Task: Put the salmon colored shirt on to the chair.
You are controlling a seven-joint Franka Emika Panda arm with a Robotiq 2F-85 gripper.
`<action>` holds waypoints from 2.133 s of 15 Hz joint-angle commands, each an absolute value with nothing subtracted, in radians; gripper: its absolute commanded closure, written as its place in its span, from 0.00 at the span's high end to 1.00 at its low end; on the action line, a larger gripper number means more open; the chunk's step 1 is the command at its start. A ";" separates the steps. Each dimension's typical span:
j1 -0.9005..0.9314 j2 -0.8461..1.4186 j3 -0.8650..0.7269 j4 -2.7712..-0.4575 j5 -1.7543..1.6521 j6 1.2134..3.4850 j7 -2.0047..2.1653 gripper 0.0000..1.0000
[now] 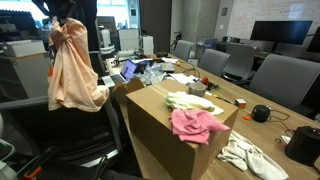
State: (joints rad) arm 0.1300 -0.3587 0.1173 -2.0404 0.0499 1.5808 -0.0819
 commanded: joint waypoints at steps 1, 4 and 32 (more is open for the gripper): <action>0.130 -0.333 0.107 -2.057 0.071 1.592 -0.089 0.02; 0.133 -0.303 0.114 -2.080 0.064 1.601 -0.085 0.02; 0.136 -0.062 0.146 -2.236 0.033 1.758 -0.055 0.02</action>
State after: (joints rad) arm 0.1310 -0.0700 0.1459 -2.2309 0.0457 1.7358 -0.0739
